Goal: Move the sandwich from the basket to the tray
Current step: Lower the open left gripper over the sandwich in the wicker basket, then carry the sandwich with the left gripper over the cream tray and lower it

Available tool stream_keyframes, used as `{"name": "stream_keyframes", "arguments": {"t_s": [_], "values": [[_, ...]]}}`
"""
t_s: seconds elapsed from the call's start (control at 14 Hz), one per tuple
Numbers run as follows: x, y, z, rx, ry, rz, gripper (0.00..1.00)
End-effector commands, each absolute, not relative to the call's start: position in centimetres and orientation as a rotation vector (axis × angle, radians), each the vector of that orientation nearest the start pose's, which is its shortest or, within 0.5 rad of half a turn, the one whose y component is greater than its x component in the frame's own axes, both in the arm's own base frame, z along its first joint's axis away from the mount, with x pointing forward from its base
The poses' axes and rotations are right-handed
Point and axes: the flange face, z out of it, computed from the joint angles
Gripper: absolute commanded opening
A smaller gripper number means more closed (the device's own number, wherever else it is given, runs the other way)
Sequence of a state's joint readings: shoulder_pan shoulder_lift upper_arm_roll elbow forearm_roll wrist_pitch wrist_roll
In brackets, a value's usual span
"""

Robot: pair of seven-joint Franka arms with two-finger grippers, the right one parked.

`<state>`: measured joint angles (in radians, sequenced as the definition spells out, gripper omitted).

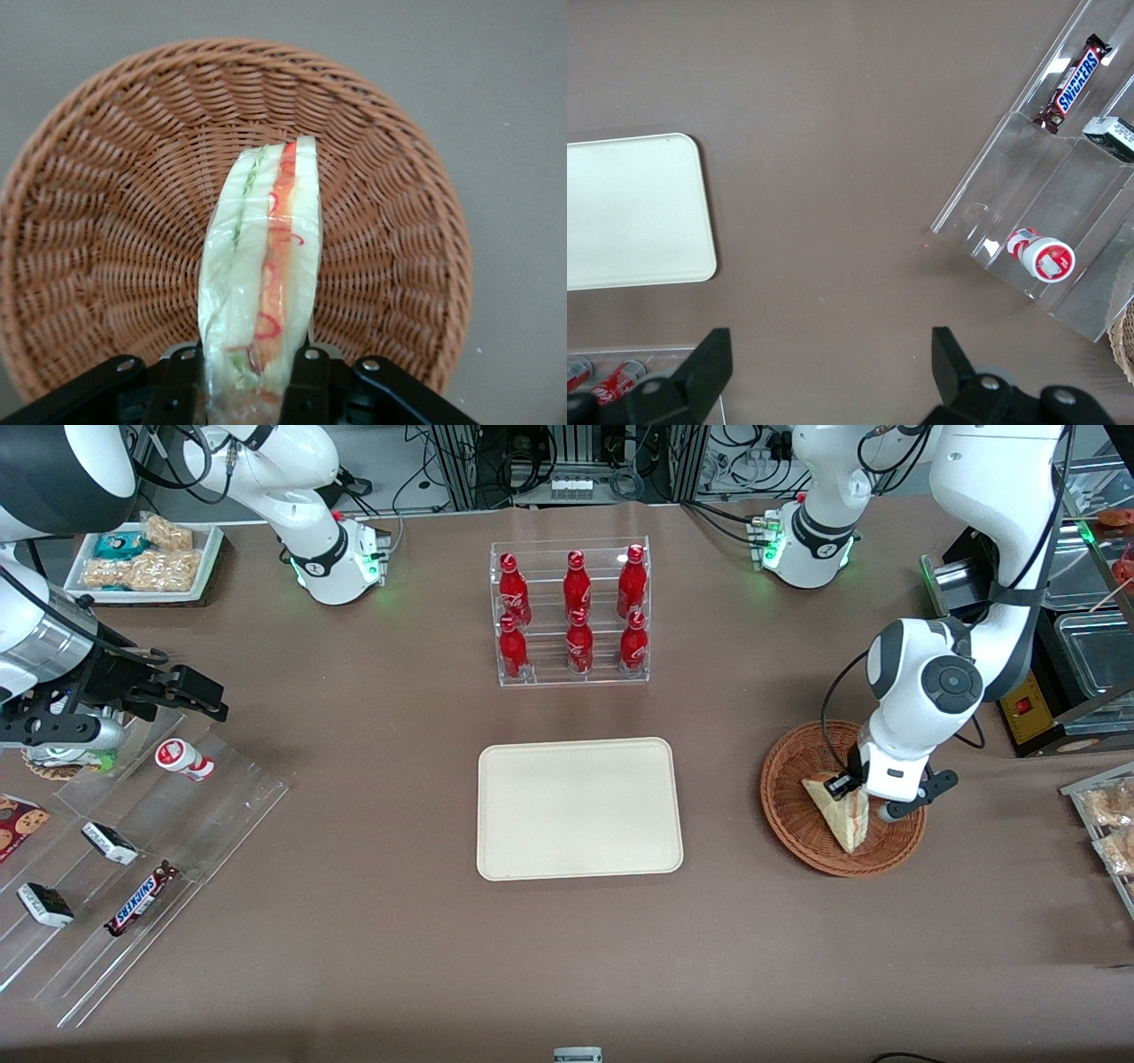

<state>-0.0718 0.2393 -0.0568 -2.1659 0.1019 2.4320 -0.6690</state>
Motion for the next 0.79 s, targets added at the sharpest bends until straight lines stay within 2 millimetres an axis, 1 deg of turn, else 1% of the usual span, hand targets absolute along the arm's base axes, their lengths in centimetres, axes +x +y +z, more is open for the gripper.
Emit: {"name": "stream_keyframes", "arguments": {"t_s": [0.0,0.07,0.14,0.21,0.36,0.43,0.5,0.57,0.71], "values": [[57.1,-11.6,34.9,-3.005,-0.605,-0.069,0.00],[57.0,-15.0,36.4,-3.025,-0.536,-0.072,0.00],[56.6,-19.1,37.6,-3.043,-0.473,-0.080,0.00],[56.0,-22.9,38.2,-3.061,-0.420,-0.101,0.00],[54.2,-30.9,37.6,-3.096,-0.312,-0.131,0.00],[53.6,-33.8,37.1,-3.110,-0.280,-0.141,0.00],[52.8,-36.5,36.0,-3.112,-0.244,-0.142,0.00],[52.1,-38.6,34.7,-3.123,-0.200,-0.146,0.00],[51.7,-40.6,31.4,-3.142,-0.181,-0.173,0.00]]}}
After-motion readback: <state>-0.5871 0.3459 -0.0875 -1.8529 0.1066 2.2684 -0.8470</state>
